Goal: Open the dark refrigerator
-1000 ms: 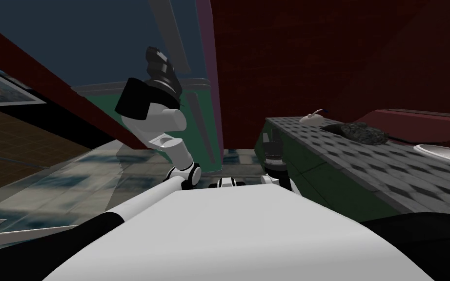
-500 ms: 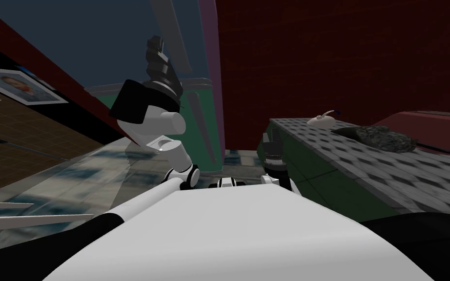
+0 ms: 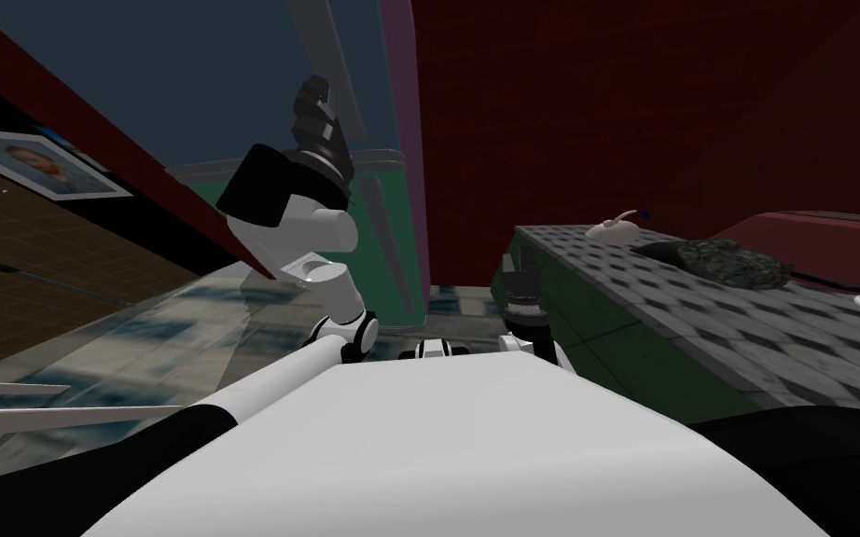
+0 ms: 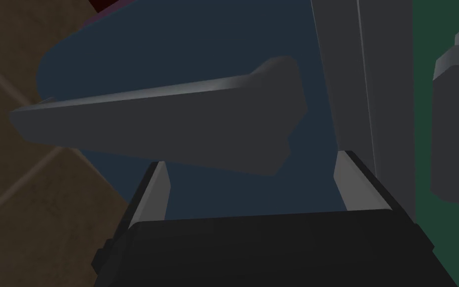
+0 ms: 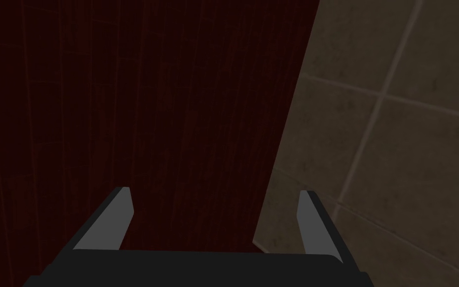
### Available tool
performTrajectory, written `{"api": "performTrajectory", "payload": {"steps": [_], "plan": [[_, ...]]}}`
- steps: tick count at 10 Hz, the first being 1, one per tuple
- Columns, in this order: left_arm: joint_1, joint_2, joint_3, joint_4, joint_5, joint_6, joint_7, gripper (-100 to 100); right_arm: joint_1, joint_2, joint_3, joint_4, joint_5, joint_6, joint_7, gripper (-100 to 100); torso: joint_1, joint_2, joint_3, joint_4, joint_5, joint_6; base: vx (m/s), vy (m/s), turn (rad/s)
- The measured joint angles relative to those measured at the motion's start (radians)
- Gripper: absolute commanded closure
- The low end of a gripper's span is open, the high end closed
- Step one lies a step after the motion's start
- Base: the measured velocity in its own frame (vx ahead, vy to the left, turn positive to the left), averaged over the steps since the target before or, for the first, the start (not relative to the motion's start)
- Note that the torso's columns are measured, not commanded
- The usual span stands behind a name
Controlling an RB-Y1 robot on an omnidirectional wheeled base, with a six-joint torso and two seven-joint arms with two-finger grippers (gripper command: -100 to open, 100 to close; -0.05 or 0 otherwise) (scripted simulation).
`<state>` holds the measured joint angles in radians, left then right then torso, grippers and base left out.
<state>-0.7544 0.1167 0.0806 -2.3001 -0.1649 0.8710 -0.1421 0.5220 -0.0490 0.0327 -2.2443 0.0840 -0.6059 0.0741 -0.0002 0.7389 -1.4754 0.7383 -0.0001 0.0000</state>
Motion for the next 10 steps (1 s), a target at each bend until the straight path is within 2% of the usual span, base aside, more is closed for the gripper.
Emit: {"api": "performTrajectory", "payload": {"steps": [2, 3, 7, 8, 10], "plan": [[-0.003, 0.008, -0.024, 0.018, -0.006, 0.008, -0.032, -100, 0.000, 0.000, 0.000, 0.000, 0.000, 0.000, 0.000, 0, 0.000, -0.001, -0.001, 0.000, 0.000, 0.000, -0.025, -0.009, 0.004], [-0.004, 0.009, -0.025, 0.020, -0.006, 0.009, -0.036, -100, 0.000, 0.000, 0.000, 0.000, 0.000, 0.000, 0.000, 0, 0.001, -0.002, -0.001, -0.001, 0.000, 0.000, 0.037, 0.003, -0.012], [-0.074, 0.016, -0.016, 0.016, -0.007, 0.079, -0.043, -100, 0.000, 0.000, 0.000, 0.000, 0.000, 0.000, 0.000, 0, 0.000, -0.002, -0.001, -0.001, 0.000, 0.000, 0.068, 0.008, -0.007], [-0.076, 0.016, -0.017, 0.015, -0.007, 0.084, -0.044, 100, 0.000, 0.000, 0.000, 0.000, 0.000, 0.000, 0.000, 0, 0.000, 0.000, -0.001, 0.000, 0.000, 0.000, -0.049, -0.009, 0.015], [-0.041, 0.015, -0.018, 0.014, -0.003, 0.050, -0.040, 100, 0.000, 0.000, 0.000, 0.000, 0.000, 0.000, 0.000, 0, 0.000, -0.001, -0.001, -0.001, 0.000, 0.000, -0.087, -0.018, 0.013]]}}
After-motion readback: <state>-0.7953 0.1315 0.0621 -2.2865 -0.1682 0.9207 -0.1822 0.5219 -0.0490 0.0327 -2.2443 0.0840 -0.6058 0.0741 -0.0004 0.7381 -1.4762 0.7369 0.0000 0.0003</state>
